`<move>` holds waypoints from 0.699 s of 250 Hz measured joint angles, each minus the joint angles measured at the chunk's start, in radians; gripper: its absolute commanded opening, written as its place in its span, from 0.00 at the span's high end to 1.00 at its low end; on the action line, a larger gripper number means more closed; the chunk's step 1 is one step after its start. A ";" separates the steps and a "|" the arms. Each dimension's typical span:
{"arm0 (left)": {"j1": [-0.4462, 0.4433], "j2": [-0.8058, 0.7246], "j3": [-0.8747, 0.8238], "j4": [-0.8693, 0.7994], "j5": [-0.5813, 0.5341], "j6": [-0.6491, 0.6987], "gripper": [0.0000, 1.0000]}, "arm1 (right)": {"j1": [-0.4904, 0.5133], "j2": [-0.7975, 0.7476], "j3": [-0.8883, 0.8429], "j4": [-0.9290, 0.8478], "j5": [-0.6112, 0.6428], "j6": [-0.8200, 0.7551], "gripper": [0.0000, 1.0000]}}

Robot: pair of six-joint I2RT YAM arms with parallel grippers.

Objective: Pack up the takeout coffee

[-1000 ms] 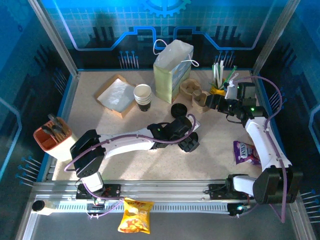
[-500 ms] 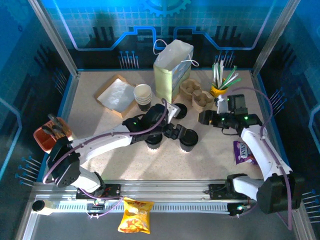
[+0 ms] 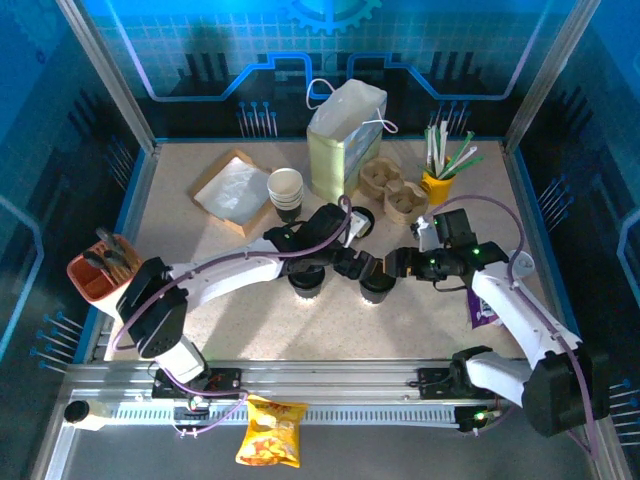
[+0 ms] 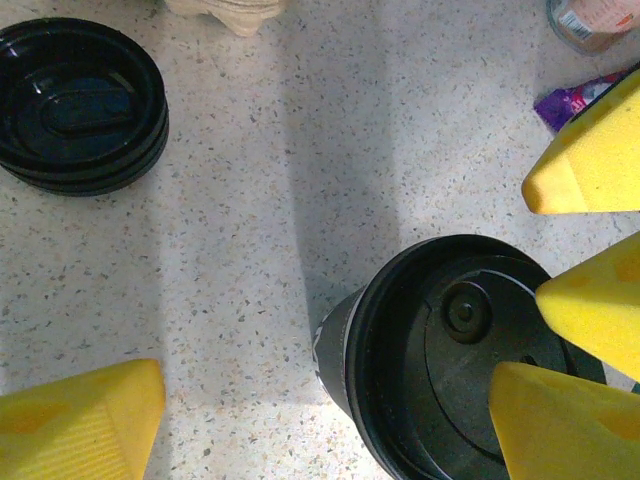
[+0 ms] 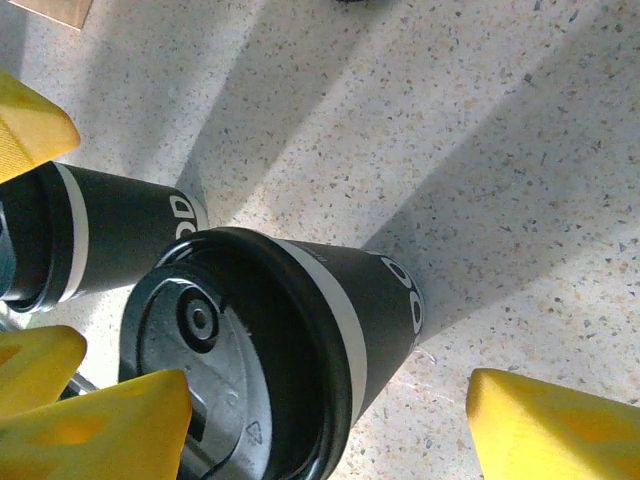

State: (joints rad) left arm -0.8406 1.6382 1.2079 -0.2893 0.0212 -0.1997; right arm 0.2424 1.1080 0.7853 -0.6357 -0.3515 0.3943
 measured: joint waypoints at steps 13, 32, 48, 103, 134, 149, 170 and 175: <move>0.000 0.011 0.008 -0.008 0.003 0.007 0.17 | 0.001 0.002 -0.010 0.004 0.004 0.003 0.27; 0.000 0.025 0.016 -0.018 0.003 0.019 0.17 | 0.002 0.004 -0.025 0.008 0.006 0.009 0.27; 0.000 0.033 0.017 -0.026 0.004 0.024 0.17 | 0.002 0.004 -0.031 0.015 0.010 0.013 0.28; -0.001 0.048 0.023 -0.047 0.010 0.048 0.18 | 0.004 -0.003 -0.052 0.045 0.011 0.035 0.30; -0.002 0.052 0.028 -0.051 0.010 0.062 0.18 | 0.006 -0.016 -0.072 0.071 0.009 0.057 0.32; -0.002 0.053 0.029 -0.052 0.010 0.071 0.18 | 0.006 -0.023 -0.082 0.084 0.005 0.065 0.32; -0.002 0.054 0.029 -0.055 0.010 0.076 0.18 | 0.006 -0.034 -0.096 0.098 0.002 0.079 0.34; -0.002 0.054 0.029 -0.055 0.010 0.076 0.18 | 0.006 -0.036 -0.098 0.101 0.002 0.084 0.35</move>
State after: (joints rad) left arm -0.8425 1.6920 1.2373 -0.3447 0.0311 -0.1238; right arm 0.2481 1.0718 0.6868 -0.5343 -0.3496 0.4782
